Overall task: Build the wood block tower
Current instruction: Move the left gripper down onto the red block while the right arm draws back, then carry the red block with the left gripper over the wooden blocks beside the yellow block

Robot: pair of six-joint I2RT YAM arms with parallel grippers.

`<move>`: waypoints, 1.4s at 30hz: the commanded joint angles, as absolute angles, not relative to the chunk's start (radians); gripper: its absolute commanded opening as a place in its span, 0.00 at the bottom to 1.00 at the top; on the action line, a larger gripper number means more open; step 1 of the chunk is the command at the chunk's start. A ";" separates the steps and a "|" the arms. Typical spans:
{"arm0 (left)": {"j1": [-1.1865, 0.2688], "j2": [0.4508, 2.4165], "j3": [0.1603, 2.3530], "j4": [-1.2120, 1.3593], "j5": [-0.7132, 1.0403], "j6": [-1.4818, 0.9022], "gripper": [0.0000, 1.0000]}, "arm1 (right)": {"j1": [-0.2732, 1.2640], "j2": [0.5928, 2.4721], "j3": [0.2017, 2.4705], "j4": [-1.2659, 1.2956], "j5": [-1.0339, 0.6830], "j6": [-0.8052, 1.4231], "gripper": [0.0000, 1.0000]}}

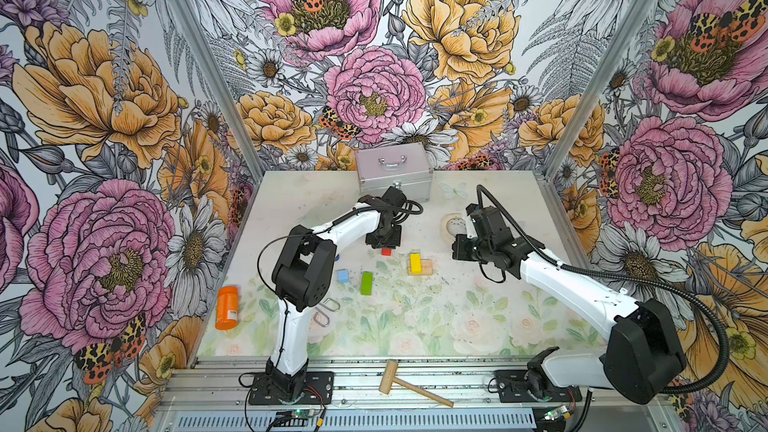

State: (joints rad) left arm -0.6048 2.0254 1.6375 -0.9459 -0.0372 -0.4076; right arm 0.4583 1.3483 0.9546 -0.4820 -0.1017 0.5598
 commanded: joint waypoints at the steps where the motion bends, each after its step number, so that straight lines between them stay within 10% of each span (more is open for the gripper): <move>1: -0.660 1.947 1.675 -0.962 -0.025 -0.475 0.00 | 0.438 1.317 0.949 -0.490 -0.091 0.525 0.00; 42: -0.869 2.142 1.801 -0.969 -0.086 -0.821 0.00 | 0.344 1.058 0.816 -0.502 -0.121 0.491 0.00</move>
